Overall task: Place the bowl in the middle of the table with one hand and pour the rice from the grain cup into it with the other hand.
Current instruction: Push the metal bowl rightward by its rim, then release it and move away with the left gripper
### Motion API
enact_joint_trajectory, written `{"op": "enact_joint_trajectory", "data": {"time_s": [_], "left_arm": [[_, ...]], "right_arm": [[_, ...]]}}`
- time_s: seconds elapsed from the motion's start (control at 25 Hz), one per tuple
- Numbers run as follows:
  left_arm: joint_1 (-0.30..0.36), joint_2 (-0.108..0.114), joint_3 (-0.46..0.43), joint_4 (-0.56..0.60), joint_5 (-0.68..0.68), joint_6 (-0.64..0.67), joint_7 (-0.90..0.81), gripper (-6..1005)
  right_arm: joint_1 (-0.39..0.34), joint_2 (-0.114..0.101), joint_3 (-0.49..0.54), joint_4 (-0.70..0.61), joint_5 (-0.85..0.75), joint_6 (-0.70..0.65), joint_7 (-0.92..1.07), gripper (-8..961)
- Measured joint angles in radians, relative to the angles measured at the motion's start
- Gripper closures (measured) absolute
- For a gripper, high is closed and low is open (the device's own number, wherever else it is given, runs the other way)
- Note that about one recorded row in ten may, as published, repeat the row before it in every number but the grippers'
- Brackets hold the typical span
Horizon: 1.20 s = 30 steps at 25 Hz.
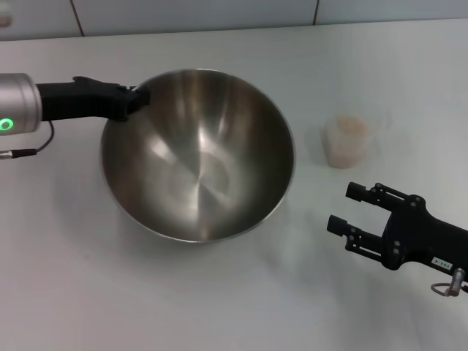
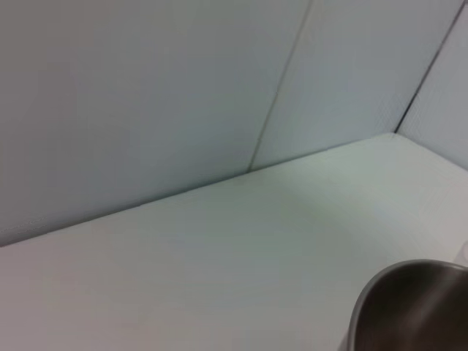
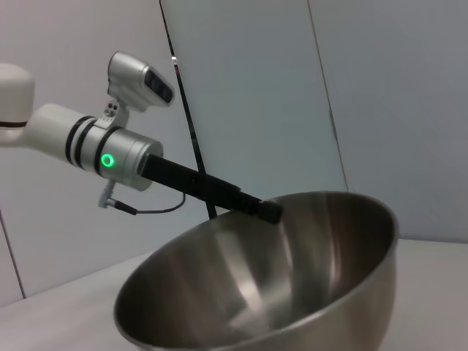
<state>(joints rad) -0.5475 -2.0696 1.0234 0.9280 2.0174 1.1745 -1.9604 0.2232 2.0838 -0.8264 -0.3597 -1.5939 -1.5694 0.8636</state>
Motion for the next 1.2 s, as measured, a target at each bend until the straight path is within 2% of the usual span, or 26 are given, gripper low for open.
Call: {"op": "enact_joint_trajectory", "data": {"time_s": [0.12, 0.24, 0.32, 0.56, 1.04, 1.12, 1.2], "left_arm": [[-0.017, -0.003, 0.051, -0.029, -0.008, -0.053, 0.01, 955], [-0.022, -0.003, 0.059, -0.038, -0.009, -0.063, 0.015, 955], [-0.052, -0.006, 0.068, -0.088, -0.022, -0.101, 0.044, 955], [-0.061, -0.006, 0.07, -0.121, -0.043, -0.139, 0.077, 956], [-0.049, -0.004, 0.07, -0.163, -0.119, -0.176, 0.18, 957], [-0.043, -0.004, 0.07, -0.164, -0.133, -0.178, 0.197, 932], [-0.013, -0.004, 0.067, -0.168, -0.229, -0.183, 0.29, 906]], "right_arm": [[-0.003, 0.001, -0.001, 0.001, 0.0, 0.0, 0.0, 246], [-0.004, 0.001, -0.001, 0.001, -0.002, 0.0, 0.0, 246], [-0.004, 0.001, 0.0, 0.001, -0.004, 0.0, 0.0, 247], [-0.001, 0.0, 0.0, 0.001, -0.006, 0.0, 0.0, 247], [0.001, -0.002, 0.0, -0.003, -0.006, 0.0, -0.001, 247], [0.001, -0.002, 0.0, -0.004, -0.006, 0.0, -0.001, 247], [0.001, -0.002, 0.001, -0.004, -0.006, 0.0, -0.001, 247]]}}
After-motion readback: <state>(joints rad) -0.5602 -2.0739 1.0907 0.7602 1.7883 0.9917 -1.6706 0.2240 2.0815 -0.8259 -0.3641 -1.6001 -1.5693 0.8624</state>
